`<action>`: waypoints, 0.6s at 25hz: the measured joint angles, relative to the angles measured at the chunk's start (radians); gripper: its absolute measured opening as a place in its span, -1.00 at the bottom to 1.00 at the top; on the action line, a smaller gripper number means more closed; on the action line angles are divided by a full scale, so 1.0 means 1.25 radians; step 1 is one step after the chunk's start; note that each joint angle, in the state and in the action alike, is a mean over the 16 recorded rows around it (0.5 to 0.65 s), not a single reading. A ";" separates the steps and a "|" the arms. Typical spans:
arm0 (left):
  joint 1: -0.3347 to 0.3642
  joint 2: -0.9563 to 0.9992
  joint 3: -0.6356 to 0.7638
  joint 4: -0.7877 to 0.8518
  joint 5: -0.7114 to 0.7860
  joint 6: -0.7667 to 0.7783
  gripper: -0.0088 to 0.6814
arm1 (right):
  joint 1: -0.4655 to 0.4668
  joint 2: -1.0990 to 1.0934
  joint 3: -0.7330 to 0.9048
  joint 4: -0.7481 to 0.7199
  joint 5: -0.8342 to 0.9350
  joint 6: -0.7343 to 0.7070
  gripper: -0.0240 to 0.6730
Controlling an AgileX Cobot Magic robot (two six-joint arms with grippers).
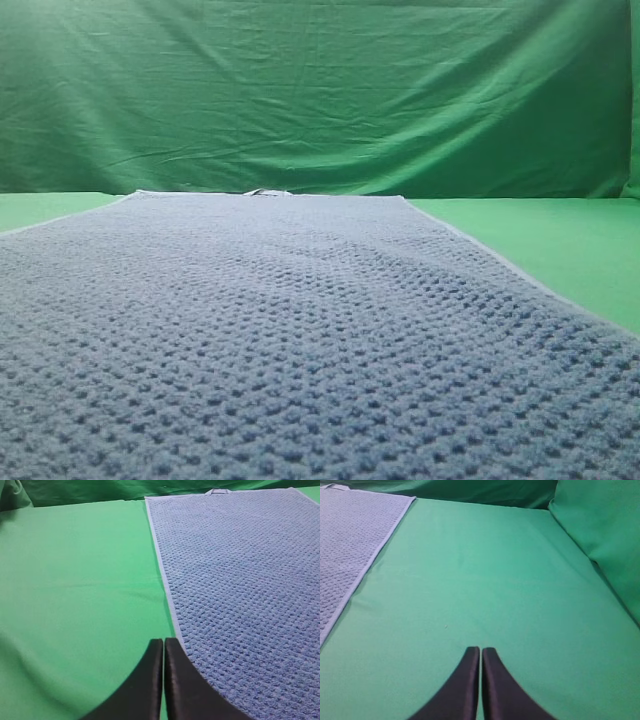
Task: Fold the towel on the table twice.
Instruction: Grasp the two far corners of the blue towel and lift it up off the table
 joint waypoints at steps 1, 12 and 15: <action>0.000 0.000 0.000 0.000 0.000 0.000 -0.97 | 0.000 0.000 0.000 0.000 0.000 0.000 -0.93; 0.000 0.000 0.000 0.000 0.000 0.000 -0.97 | 0.000 0.000 0.000 0.000 0.000 0.000 -0.93; 0.000 0.000 0.000 0.000 0.000 0.000 -0.97 | 0.000 0.000 0.000 0.000 0.000 0.000 -0.93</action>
